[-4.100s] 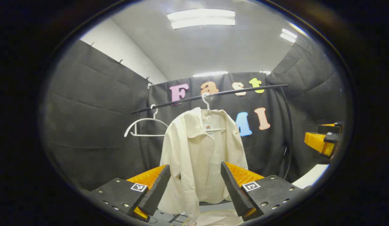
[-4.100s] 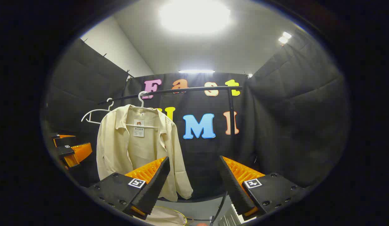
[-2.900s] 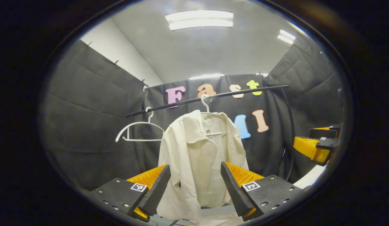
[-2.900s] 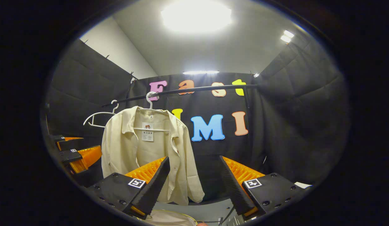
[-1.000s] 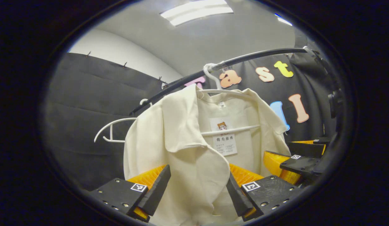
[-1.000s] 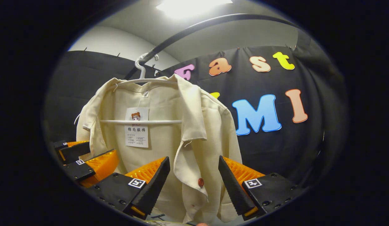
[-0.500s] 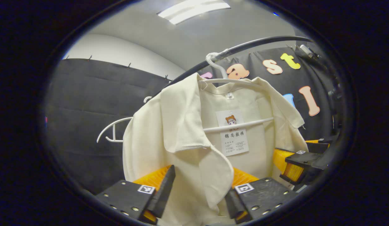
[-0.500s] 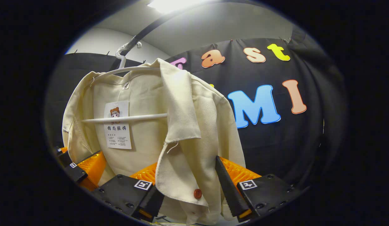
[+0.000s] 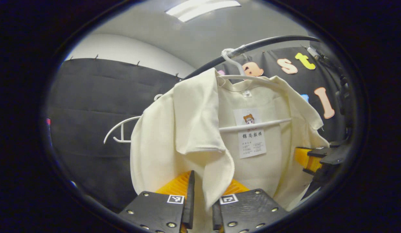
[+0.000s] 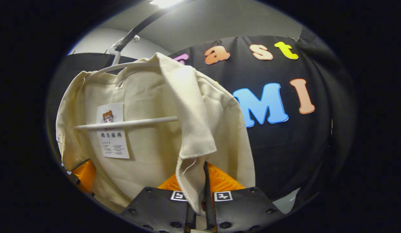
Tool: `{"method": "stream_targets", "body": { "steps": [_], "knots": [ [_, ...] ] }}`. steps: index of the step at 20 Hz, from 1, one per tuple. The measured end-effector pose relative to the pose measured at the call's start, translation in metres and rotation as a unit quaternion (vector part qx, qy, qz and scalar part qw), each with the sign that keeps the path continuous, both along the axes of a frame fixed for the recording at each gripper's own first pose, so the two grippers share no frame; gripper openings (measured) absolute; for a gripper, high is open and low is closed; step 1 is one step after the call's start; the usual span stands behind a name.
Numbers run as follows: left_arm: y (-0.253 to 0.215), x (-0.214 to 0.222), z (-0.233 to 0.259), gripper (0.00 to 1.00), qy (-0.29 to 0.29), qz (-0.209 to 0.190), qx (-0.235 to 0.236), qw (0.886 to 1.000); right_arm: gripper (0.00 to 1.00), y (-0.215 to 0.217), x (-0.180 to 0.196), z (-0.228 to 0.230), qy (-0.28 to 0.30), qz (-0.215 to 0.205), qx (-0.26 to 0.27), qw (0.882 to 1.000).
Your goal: Grasp the clothes on the hanger with both hands and then place them into the laundry hamper below.
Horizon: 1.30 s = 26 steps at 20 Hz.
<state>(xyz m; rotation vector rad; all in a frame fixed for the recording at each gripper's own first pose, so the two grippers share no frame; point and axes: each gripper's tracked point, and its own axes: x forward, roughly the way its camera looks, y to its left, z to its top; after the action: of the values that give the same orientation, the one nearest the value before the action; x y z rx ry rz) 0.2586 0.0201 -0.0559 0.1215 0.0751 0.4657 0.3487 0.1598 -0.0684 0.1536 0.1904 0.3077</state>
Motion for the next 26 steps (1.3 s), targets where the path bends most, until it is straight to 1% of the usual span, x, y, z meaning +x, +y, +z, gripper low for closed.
{"method": "stream_targets", "body": {
  "steps": [1, 2, 3, 4, 5, 7, 11, 13, 15, 16, 20, 23, 26],
  "knots": [
    [0.000, -0.001, -0.001, 0.22, 0.000, -0.009, -0.007, 1.000, 0.10, 0.000, -0.001, 0.001, 0.001, 0.001, -0.003, 1.000],
    [0.003, -0.005, 0.001, 0.13, 0.000, -0.004, -0.008, 1.000, 0.06, 0.003, 0.001, 0.001, 0.000, 0.004, -0.014, 1.000],
    [0.010, -0.003, -0.001, 0.05, -0.001, -0.003, -0.008, 1.000, 0.06, 0.002, 0.000, 0.003, -0.010, 0.003, -0.025, 1.000],
    [0.009, -0.018, 0.006, 0.03, -0.003, 0.004, -0.008, 1.000, 0.05, -0.003, -0.005, 0.008, -0.021, 0.001, -0.031, 0.999],
    [0.009, -0.016, 0.006, 0.01, -0.007, -0.004, -0.012, 1.000, 0.05, -0.008, -0.006, 0.015, -0.034, -0.008, -0.041, 0.999],
    [0.007, -0.014, 0.011, 0.02, -0.012, -0.014, -0.007, 1.000, 0.05, -0.016, -0.006, 0.024, -0.056, -0.017, -0.060, 0.997],
    [0.003, -0.031, 0.035, 0.01, -0.029, -0.023, 0.025, 0.999, 0.03, -0.034, -0.011, 0.044, -0.094, -0.041, -0.077, 0.992],
    [0.005, -0.039, 0.047, 0.00, -0.034, -0.025, 0.033, 0.999, 0.03, -0.046, -0.014, 0.059, -0.120, -0.051, -0.088, 0.987],
    [0.009, -0.044, 0.057, 0.02, -0.043, -0.025, 0.033, 0.998, 0.03, -0.059, -0.015, 0.080, -0.156, -0.065, -0.106, 0.980],
    [0.013, -0.046, 0.063, 0.00, -0.048, -0.023, 0.032, 0.998, 0.04, -0.063, -0.014, 0.086, -0.169, -0.069, -0.113, 0.977],
    [0.030, -0.060, 0.086, 0.01, -0.065, -0.011, 0.045, 0.997, 0.04, -0.080, -0.008, 0.105, -0.199, -0.090, -0.131, 0.967],
    [0.044, -0.068, 0.102, 0.01, -0.077, 0.002, 0.055, 0.996, 0.05, -0.094, -0.005, 0.124, -0.234, -0.112, -0.151, 0.954],
    [0.059, -0.068, 0.114, 0.01, -0.087, 0.013, 0.072, 0.993, 0.04, -0.100, 0.004, 0.131, -0.248, -0.127, -0.153, 0.948]
  ]
}}
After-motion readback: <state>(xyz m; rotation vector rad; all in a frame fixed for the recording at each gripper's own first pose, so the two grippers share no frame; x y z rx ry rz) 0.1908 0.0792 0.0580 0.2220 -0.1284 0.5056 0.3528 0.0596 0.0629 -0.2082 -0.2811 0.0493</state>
